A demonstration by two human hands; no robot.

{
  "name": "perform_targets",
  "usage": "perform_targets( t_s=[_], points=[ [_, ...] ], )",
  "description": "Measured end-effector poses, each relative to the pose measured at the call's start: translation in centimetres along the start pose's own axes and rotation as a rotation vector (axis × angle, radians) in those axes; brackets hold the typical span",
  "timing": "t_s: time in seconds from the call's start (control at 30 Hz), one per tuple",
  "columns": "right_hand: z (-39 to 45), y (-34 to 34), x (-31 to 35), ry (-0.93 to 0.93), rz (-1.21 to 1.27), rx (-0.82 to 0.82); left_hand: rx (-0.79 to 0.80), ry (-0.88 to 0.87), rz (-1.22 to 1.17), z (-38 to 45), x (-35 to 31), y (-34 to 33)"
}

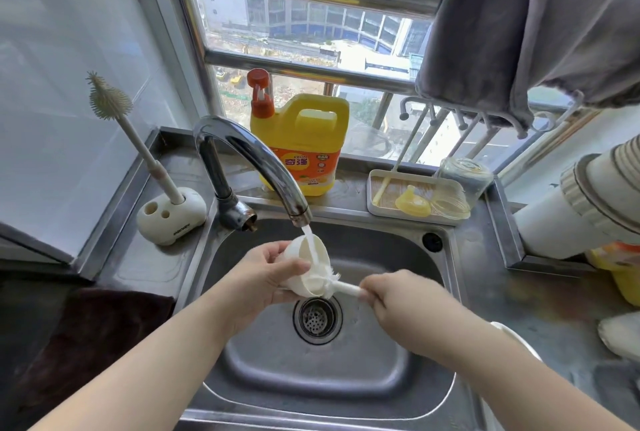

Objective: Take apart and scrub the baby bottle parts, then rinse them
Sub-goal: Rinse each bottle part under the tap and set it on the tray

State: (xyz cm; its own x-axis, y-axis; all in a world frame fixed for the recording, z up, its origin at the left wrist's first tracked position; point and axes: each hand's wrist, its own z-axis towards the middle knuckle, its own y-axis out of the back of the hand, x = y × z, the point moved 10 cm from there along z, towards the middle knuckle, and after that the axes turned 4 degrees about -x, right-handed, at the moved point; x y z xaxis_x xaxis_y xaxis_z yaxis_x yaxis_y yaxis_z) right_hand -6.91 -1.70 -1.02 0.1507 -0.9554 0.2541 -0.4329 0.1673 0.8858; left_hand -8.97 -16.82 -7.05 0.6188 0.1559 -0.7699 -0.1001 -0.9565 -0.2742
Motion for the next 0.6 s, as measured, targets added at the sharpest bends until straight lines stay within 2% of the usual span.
perform_targets(
  t_s=[0.07,0.1,0.17,0.23,0.33,0.47,0.5,0.6],
  points=[
    [0.0,-1.2,-0.1,-0.047,0.299,0.071,-0.024,-0.016,-0.063,0.1,0.2,0.1],
    [-0.2,-1.4,0.0,-0.053,0.345,0.091,-0.021,-0.02,-0.075,0.1,0.3,0.0],
    [-0.1,-0.6,0.2,0.004,0.176,0.035,-0.009,-0.013,-0.075,0.0,0.6,-0.2],
    [0.1,1.0,-0.3,0.004,-0.086,-0.096,-0.004,0.001,-0.052,-0.1,0.7,-0.3],
    [0.1,2.7,-0.2,0.014,-0.271,-0.298,0.007,0.028,0.036,-0.1,0.6,-0.6],
    [-0.5,2.1,1.0,0.121,-0.202,-0.309,-0.007,0.023,0.043,-0.1,0.4,-0.3],
    [-0.5,1.5,0.6,0.106,-0.157,-0.243,-0.012,0.017,0.022,-0.1,0.6,-0.2],
    [-0.2,2.0,-1.1,0.077,-0.15,-0.219,-0.016,0.005,-0.023,-0.2,1.2,-0.4]
  ],
)
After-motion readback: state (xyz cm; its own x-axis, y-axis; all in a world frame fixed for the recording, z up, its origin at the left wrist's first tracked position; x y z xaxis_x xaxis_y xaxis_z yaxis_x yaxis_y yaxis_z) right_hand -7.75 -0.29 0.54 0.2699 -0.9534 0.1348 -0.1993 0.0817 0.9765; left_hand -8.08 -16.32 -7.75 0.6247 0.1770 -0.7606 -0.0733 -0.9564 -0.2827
